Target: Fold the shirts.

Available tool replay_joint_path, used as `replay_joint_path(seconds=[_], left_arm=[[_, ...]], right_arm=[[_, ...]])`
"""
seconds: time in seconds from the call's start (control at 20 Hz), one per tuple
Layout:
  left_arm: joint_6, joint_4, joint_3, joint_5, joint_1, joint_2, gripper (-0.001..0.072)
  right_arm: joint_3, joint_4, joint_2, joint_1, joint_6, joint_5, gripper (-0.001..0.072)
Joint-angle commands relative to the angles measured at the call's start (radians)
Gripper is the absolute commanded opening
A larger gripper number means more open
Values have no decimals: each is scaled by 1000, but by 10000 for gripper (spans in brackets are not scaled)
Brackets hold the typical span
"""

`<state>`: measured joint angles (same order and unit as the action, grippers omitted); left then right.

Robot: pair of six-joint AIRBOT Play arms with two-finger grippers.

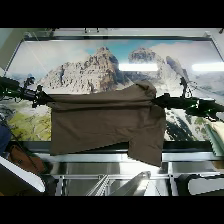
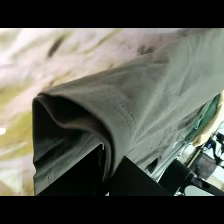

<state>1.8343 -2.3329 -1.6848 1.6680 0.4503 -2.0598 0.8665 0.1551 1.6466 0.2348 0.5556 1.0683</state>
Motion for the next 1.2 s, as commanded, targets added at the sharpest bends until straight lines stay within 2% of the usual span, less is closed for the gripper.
replay_joint_path(seconds=[0.0,0.35,0.5,0.55,0.6,0.65,0.7,0.85,0.95,1.0,1.15], left_arm=[[-3,36,-1,-27,-18,0,17],[-3,39,-1,-94,-14,0,15],[-4,39,-1,-64,-14,0,20],[-5,39,-2,-40,-11,0,188],[-24,38,-2,-12,-6,0,459],[-51,38,-2,19,-4,1,676],[-82,39,-2,59,6,3,716],[-164,65,29,152,42,64,705],[-185,198,137,136,68,187,705],[-206,301,211,134,76,263,705],[-277,509,475,106,89,486,698]], right_arm=[[-10,-63,-1,-36,-34,-64,22],[-5,-143,-1,-108,-64,-225,22],[-5,-209,-1,-96,-80,-254,23],[-4,-209,-1,-92,-89,-248,45],[-4,-209,-2,-86,-87,-233,316],[-1,-205,-5,-74,-85,-193,547],[0,-193,-16,-57,-82,-156,546],[1,-63,-101,53,32,-97,547],[1,88,-190,159,154,-92,554],[1,141,-236,212,208,-83,635],[0,155,-344,316,219,-13,655]])
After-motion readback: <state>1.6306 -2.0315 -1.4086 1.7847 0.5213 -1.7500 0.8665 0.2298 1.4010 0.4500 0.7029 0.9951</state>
